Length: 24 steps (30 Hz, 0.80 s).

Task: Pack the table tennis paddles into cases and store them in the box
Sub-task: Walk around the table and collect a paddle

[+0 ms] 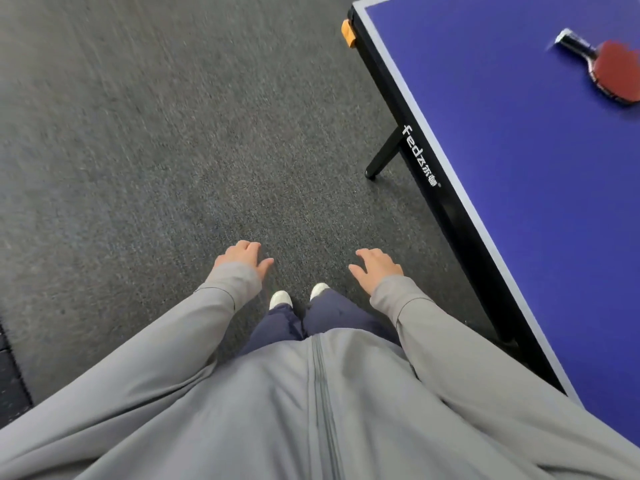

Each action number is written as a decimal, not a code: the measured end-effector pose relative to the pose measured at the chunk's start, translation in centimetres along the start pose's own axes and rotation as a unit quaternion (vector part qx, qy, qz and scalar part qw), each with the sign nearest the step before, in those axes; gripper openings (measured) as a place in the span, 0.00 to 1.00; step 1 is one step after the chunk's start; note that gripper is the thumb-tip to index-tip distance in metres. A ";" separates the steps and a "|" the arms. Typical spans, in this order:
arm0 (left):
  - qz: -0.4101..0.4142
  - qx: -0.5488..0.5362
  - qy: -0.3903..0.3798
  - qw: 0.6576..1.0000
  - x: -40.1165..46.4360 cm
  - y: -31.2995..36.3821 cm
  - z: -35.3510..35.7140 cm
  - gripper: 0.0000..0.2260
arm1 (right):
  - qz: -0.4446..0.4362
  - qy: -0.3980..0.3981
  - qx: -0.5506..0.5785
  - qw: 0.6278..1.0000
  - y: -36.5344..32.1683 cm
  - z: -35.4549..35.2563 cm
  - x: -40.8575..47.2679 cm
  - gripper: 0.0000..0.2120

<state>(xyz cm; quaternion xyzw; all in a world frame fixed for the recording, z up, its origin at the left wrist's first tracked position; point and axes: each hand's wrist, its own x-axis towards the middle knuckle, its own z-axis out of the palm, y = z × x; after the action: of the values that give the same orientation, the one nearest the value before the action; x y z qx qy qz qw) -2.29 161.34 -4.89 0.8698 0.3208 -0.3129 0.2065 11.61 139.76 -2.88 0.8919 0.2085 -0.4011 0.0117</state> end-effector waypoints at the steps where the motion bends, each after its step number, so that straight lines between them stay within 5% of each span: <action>1: 0.000 0.001 -0.003 1.000 0.8 -0.2 -0.7 0.23 | 0.000 0.000 0.000 1.000 -0.6 -0.8 1.0 0.22; 24: 0.012 0.014 0.013 1.000 26.2 0.3 -22.1 0.24 | 0.026 -0.009 0.013 1.000 -11.3 -20.8 23.9 0.22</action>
<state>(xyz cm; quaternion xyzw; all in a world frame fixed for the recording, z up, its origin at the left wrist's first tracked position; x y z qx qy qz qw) 22.71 184.75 -6.73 0.8805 0.3086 -0.3033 0.1938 36.21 162.65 -4.30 0.8935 0.1801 -0.4112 0.0128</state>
